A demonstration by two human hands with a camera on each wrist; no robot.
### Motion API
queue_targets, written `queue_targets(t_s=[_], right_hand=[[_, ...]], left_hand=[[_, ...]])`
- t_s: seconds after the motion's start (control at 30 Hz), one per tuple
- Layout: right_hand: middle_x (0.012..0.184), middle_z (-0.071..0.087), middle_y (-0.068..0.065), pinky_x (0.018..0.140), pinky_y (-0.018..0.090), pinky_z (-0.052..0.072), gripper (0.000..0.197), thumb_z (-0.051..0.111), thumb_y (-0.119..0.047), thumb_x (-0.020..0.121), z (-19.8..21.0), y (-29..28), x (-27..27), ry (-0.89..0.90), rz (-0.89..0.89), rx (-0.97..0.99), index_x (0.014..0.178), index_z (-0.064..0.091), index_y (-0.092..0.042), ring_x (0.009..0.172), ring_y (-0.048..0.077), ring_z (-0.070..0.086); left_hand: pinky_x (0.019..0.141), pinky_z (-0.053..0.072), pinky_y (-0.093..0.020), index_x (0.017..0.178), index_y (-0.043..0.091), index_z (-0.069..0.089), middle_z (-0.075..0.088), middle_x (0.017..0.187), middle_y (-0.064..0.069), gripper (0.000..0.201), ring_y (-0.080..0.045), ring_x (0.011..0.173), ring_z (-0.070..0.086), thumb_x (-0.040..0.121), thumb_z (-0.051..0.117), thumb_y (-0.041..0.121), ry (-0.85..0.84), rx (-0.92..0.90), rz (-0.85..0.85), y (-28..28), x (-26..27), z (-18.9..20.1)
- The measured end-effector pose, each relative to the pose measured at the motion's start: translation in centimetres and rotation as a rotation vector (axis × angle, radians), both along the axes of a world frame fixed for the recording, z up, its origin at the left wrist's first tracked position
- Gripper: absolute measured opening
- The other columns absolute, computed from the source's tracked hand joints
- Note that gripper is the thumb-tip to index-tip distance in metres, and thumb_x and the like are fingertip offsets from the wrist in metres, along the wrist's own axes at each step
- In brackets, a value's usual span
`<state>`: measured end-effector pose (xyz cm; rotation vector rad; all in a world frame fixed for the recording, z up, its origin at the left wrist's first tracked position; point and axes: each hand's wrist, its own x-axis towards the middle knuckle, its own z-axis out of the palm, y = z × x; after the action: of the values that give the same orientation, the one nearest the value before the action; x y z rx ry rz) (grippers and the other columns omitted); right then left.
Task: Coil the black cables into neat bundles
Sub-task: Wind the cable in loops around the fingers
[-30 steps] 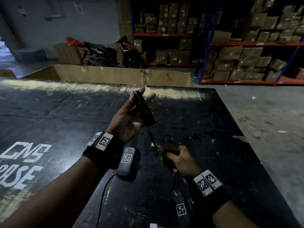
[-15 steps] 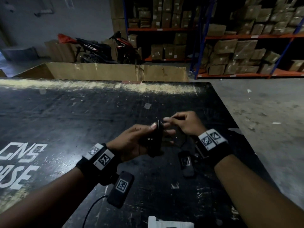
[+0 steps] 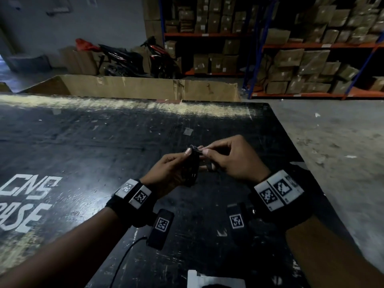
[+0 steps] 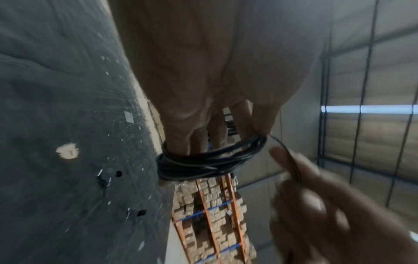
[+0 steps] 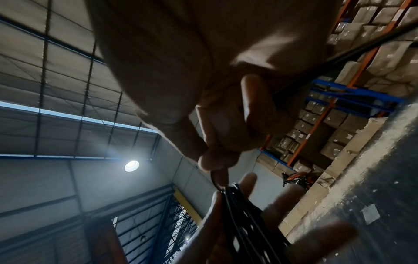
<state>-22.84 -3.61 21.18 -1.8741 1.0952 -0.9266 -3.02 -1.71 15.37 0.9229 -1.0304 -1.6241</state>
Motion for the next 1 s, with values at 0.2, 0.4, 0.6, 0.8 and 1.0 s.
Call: queue_targets(t_s=[0.2, 0.4, 0.6, 0.8, 1.0], right_hand=[[0.056, 0.063, 0.012, 0.046, 0.013, 0.038, 0.015, 0.066, -0.006, 0.092, -4.7, 3.1, 0.0, -0.275, 0.028, 0.092, 0.100, 0.079, -0.004, 0.040, 0.001, 0.049], [0.051, 0.055, 0.004, 0.036, 0.016, 0.027, 0.013, 0.068, -0.013, 0.091, -10.9, 2.4, -0.7, -0.391, 0.005, 0.453, 0.089, 0.080, -0.010, 0.036, 0.006, 0.038], [0.055, 0.046, -0.003, 0.046, 0.026, 0.019, 0.022, 0.076, -0.033, 0.076, -13.1, 0.1, -2.0, -0.363, 0.079, 0.582, 0.079, 0.076, -0.011, 0.049, 0.013, 0.032], [0.054, 0.054, -0.005, 0.041, 0.015, 0.033, 0.013, 0.079, -0.019, 0.080, -11.6, -3.4, -2.7, -0.130, 0.072, 0.452, 0.070, 0.071, -0.015, 0.042, 0.003, 0.044], [0.078, 0.076, 0.000, 0.070, 0.020, 0.052, 0.010, 0.082, -0.017, 0.080, -5.9, -5.8, -2.7, 0.257, 0.200, 0.143, 0.083, 0.079, -0.009, 0.073, 0.005, 0.069]], left_hand=[[0.112, 0.037, -0.068, 0.136, 0.023, 0.062, 0.058, 0.150, -0.011, 0.041, -0.040, 0.137, 0.056, 0.102, 0.043, 0.038, 0.131, 0.031, 0.095, -1.2, 1.3, 0.8], [0.109, 0.039, -0.071, 0.134, 0.026, 0.067, 0.057, 0.152, -0.012, 0.044, -0.045, 0.140, 0.051, 0.100, 0.046, 0.046, 0.371, -0.010, 0.062, -1.8, 2.7, 2.6], [0.094, 0.053, -0.069, 0.139, 0.024, 0.063, 0.058, 0.150, -0.016, 0.048, -0.049, 0.131, 0.058, 0.105, 0.037, 0.045, 0.485, -0.014, -0.151, -0.2, 1.9, 3.2], [0.112, 0.029, -0.076, 0.135, 0.022, 0.063, 0.052, 0.155, -0.016, 0.041, -0.053, 0.147, 0.033, 0.101, 0.054, 0.043, 0.409, 0.026, -0.426, 1.3, 1.0, 1.9], [0.108, 0.043, -0.066, 0.139, -0.012, 0.053, 0.058, 0.147, -0.023, 0.050, -0.047, 0.134, 0.056, 0.106, 0.046, 0.025, -0.124, 0.115, -0.388, 2.4, -0.3, -2.1]])
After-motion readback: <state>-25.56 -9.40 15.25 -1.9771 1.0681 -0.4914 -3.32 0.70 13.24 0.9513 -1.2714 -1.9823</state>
